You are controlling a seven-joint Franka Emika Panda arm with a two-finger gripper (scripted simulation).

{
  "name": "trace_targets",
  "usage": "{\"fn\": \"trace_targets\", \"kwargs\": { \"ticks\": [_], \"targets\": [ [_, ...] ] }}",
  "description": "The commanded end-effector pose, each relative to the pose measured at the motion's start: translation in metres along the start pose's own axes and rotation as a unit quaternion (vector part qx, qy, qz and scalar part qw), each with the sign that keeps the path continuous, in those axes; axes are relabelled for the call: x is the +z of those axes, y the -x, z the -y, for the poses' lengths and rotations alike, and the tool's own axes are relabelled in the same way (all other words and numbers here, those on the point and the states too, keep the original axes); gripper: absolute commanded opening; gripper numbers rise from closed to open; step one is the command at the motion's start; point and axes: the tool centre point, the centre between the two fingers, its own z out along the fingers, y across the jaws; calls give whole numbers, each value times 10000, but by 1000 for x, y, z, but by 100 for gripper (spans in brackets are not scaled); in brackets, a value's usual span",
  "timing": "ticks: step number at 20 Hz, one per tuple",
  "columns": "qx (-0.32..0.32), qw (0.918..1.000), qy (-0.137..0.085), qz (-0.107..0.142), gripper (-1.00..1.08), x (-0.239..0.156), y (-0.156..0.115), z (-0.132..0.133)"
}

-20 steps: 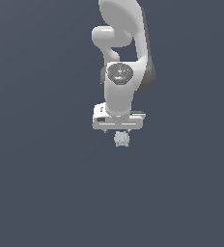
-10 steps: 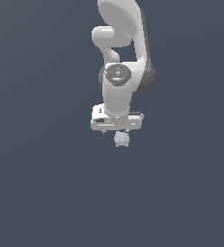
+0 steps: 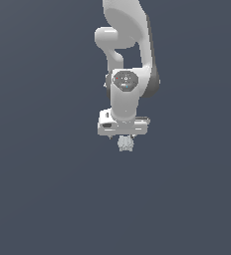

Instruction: Pick up the object and move it to a goal position.

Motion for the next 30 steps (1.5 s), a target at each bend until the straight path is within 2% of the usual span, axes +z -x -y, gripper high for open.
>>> {"fn": "trace_targets", "kwargs": {
  "ticks": [1,12,21,30],
  "targets": [
    [10,10000,5,-46,100,9,4,6],
    [53,9997,14,-217,100,39,21,24],
    [53,9997,14,-222,100,46,23,26],
    [55,9997,14,-229,100,85,22,26]
  ]
}}
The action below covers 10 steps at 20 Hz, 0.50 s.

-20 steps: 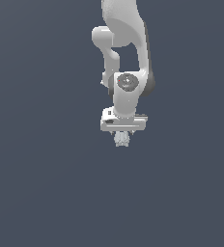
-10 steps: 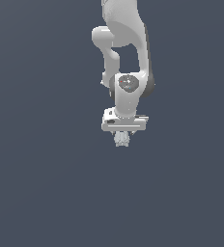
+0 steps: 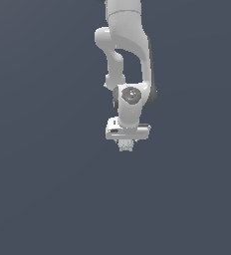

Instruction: Pick up the object and move it to a goal position.

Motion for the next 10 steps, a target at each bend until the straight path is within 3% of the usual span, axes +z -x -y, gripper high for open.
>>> {"fn": "trace_targets", "kwargs": {
  "ticks": [1,5,6,10],
  "targets": [
    [0,10000,0,-5,100,9,0,0],
    [2,10000,0,-8,100,13,-1,0],
    [2,10000,0,-8,-100,13,-1,0],
    [2,10000,0,-8,-100,13,-1,0]
  ]
}}
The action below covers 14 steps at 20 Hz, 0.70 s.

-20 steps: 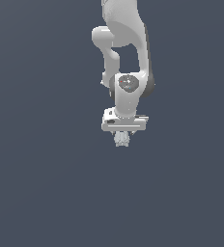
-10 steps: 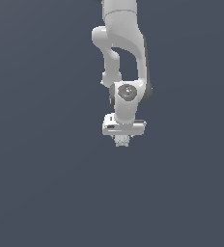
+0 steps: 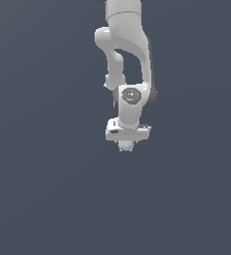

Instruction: Pick up the object and move it to a goal position.

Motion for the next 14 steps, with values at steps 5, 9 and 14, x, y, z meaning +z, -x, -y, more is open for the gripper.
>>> {"fn": "trace_targets", "kwargs": {
  "ticks": [5,9,14],
  "targets": [
    [1,10000,5,62,-100,10,3,-1],
    [-7,10000,3,9,-100,-1,0,0],
    [-7,10000,2,12,-100,-14,-7,2]
  ]
}}
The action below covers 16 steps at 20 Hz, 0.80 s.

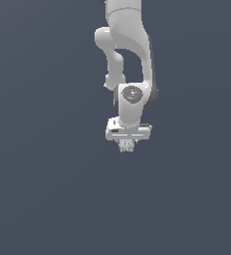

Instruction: Pick up the object and move it to a goal position.

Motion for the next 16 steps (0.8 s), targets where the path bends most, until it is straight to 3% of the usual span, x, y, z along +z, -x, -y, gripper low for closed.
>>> {"fn": "trace_targets", "kwargs": {
  "ticks": [1,16],
  "targets": [
    [0,10000,-1,-3,-100,-9,-4,1],
    [2,10000,-2,14,-100,-118,-57,13]
  ]
}}
